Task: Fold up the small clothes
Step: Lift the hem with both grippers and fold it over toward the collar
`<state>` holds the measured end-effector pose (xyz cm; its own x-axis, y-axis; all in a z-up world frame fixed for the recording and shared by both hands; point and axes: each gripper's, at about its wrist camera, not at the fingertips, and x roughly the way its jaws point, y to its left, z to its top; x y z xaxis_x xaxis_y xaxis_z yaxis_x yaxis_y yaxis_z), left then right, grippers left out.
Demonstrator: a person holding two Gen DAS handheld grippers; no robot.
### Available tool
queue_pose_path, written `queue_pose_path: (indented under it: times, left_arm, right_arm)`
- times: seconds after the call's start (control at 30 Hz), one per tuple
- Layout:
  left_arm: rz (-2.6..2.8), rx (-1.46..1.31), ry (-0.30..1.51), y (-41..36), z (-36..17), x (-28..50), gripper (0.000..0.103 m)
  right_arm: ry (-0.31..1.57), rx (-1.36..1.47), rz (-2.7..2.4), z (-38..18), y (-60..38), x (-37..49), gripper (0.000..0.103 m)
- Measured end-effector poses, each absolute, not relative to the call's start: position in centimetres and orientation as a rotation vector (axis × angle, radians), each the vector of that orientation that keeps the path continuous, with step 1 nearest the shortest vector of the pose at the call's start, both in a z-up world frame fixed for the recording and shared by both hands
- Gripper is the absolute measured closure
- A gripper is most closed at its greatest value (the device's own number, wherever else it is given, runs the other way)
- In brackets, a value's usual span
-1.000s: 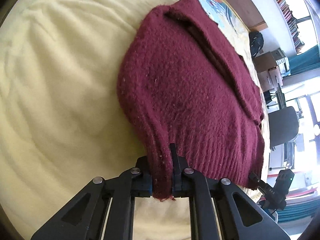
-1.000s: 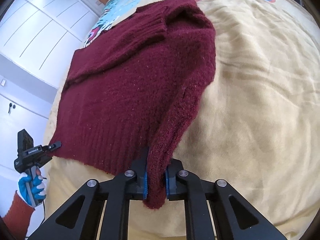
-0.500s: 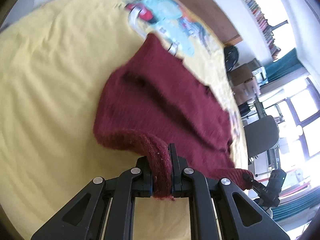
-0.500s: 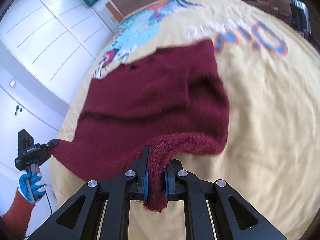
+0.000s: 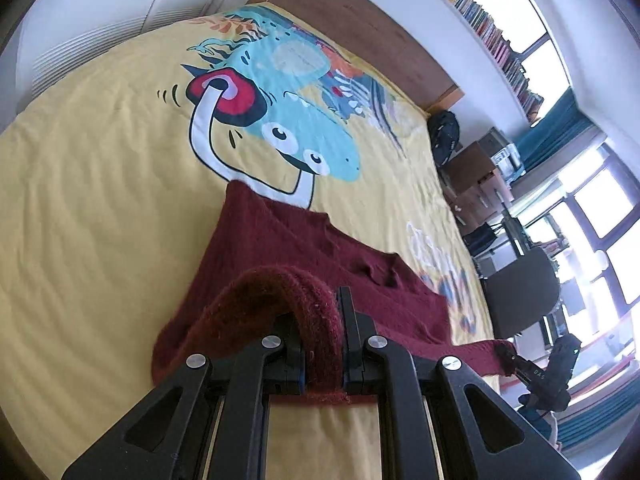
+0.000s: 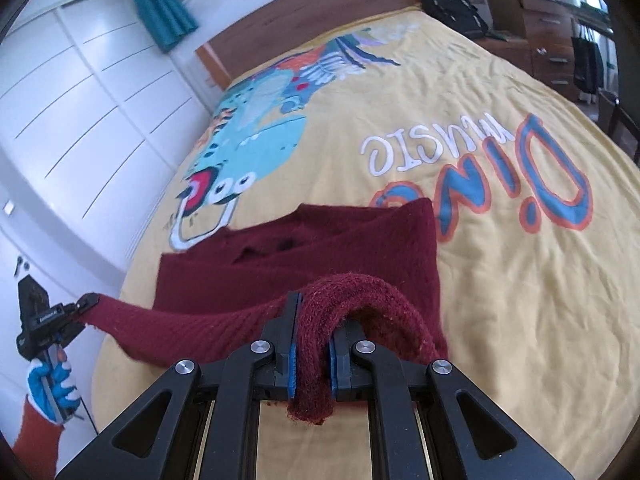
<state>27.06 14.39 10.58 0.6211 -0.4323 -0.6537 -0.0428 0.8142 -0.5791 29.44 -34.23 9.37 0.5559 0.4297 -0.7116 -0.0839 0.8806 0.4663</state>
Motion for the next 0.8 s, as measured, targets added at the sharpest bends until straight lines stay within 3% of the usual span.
queue_pose_path:
  times: [0.47, 0.6, 0.7, 0.77, 0.8]
  left_arm:
    - [-0.095, -0.519, 1.053, 14.1, 1.3, 35.9, 0.092]
    - [-0.084, -0.535, 1.082, 14.2, 0.0, 36.6, 0.085]
    - [-0.097, -0.567, 1.097, 14.3, 0.0, 36.8, 0.071]
    - [-0.099, -0.570, 1.104, 14.2, 0.4, 36.9, 0.066]
    - [-0.103, -0.573, 1.102, 14.3, 0.8, 36.9, 0.064]
  right_arm:
    - [1.067, 0.472, 0.177, 1.2, -33.4, 38.1, 0.089]
    - [1.095, 0.469, 0.147, -0.1, -33.0, 39.2, 0.082]
    - [1.109, 0.487, 0.140, -0.6, -32.9, 39.7, 0.069]
    - [1.101, 0.512, 0.150, -0.5, -32.9, 39.9, 0.042]
    - [1.092, 0.521, 0.152, -0.2, -33.0, 40.0, 0.038]
